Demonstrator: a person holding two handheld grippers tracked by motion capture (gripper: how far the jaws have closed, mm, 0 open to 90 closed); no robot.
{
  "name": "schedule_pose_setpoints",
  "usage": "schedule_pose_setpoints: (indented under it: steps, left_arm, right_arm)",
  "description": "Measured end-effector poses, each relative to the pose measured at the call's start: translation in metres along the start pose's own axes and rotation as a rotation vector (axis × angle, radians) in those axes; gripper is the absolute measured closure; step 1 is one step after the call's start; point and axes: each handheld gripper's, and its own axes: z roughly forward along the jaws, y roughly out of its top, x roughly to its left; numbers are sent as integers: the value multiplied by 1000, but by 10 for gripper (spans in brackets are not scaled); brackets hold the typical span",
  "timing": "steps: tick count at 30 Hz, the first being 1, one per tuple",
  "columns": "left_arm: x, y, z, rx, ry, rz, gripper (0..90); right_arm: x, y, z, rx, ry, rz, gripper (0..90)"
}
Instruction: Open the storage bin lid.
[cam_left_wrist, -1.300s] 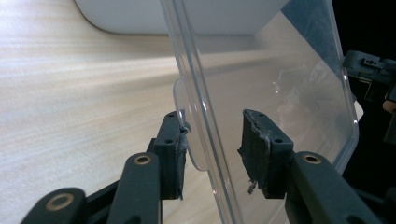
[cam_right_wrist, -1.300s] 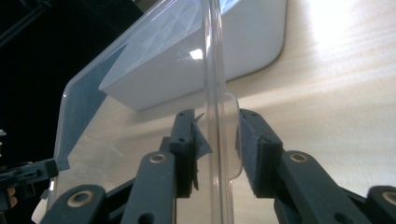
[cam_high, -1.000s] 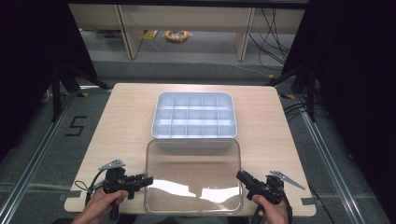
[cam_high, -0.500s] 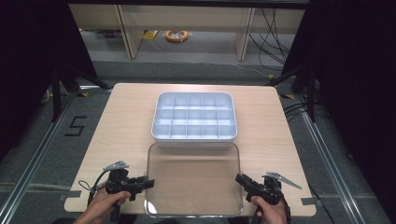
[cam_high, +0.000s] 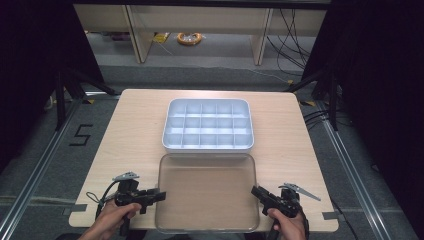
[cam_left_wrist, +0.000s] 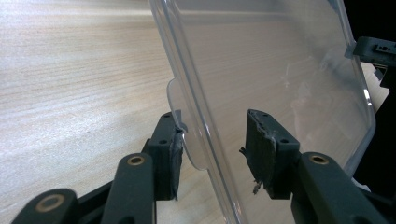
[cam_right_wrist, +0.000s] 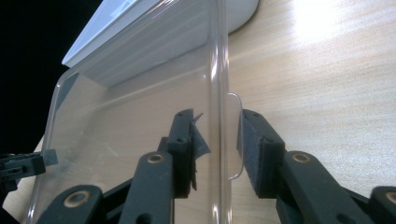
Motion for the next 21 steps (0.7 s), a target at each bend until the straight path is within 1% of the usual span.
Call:
schedule_pose_setpoints:
  steps: [1, 2, 3, 4, 5, 6, 7, 8, 9, 10, 11, 13, 14, 15, 16, 17, 18, 19, 20, 21]
  left_arm:
    - [0, 0, 0, 2, 1, -1, 558]
    - [1, 0, 1, 1, 1, -2, 557]
    - [1, 0, 1, 2, 1, -1, 555]
    - [1, 0, 1, 2, 1, -1, 555]
    - [1, 1, 2, 3, 3, -4, 555]
    - [1, 1, 2, 3, 2, -6, 554]
    - [1, 1, 2, 4, 3, -7, 553]
    - [1, 1, 2, 4, 3, -7, 552]
    - [1, 1, 3, 7, 4, -8, 551]
    - [1, 1, 3, 6, 7, -11, 550]
    - [1, 1, 3, 9, 10, -9, 549]
    - [2, 1, 3, 14, 14, -3, 545]
    - [2, 1, 3, 15, 15, -4, 544]
    - [2, 1, 3, 16, 15, -3, 543]
    - [3, 1, 3, 20, 17, 0, 541]
    - [3, 1, 4, 20, 19, -1, 540]
    - [3, 1, 4, 21, 20, 0, 540]
    - [3, 1, 4, 22, 21, 1, 539]
    - [3, 1, 4, 24, 23, 3, 537]
    - [3, 1, 4, 25, 26, 3, 536]
  right_arm:
    - [0, 0, 0, 4, -5, -11, 669]
    - [1, 0, 0, 13, -16, 15, 666]
    - [2, 0, 0, 11, 3, 19, 665]
    - [2, 0, 0, 11, 3, 19, 665]
    - [2, 0, 1, 14, -9, 9, 663]
    - [3, 0, 0, 20, 6, 24, 662]
    - [5, 0, 1, 30, -9, 38, 659]
    - [5, 0, 1, 30, -9, 38, 659]
    - [3, 0, 3, 7, -21, 0, 655]
    - [2, 0, 4, 13, -36, -16, 653]
    - [1, 0, 4, 15, -31, -53, 651]
    - [1, 0, 5, 20, -50, -71, 649]
    - [0, 1, 5, 15, -47, -91, 649]
    - [5, 0, 5, 33, -37, -24, 648]
    - [2, 0, 7, 26, -61, -64, 648]
    - [4, -1, 7, 33, -57, -44, 647]
    - [0, 0, 7, 21, -70, -104, 647]
    - [3, 0, 6, 36, -71, -86, 646]
    - [2, 0, 7, 29, -63, -90, 645]
    - [2, -1, 9, 29, -63, -83, 645]
